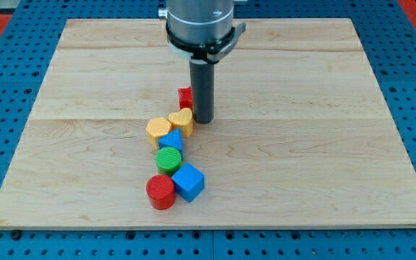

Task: Place the arm on top of the yellow heart

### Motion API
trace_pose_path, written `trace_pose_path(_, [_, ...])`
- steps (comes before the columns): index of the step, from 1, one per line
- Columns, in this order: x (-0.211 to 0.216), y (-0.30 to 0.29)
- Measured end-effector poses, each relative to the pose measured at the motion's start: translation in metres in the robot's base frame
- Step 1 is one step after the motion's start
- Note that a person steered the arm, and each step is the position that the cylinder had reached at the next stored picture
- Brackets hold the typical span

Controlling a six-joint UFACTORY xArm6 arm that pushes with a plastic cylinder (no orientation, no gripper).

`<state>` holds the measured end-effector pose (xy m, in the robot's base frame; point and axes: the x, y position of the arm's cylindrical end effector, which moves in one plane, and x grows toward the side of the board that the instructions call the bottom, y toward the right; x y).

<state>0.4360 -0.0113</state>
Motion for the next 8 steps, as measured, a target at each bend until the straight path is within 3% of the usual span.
trace_pose_path(1, [-0.024, 0.001])
trace_pose_path(2, [-0.050, 0.041])
trace_pose_path(3, [-0.047, 0.106])
trace_pose_path(7, [-0.022, 0.034])
trace_pose_path(8, [-0.012, -0.018])
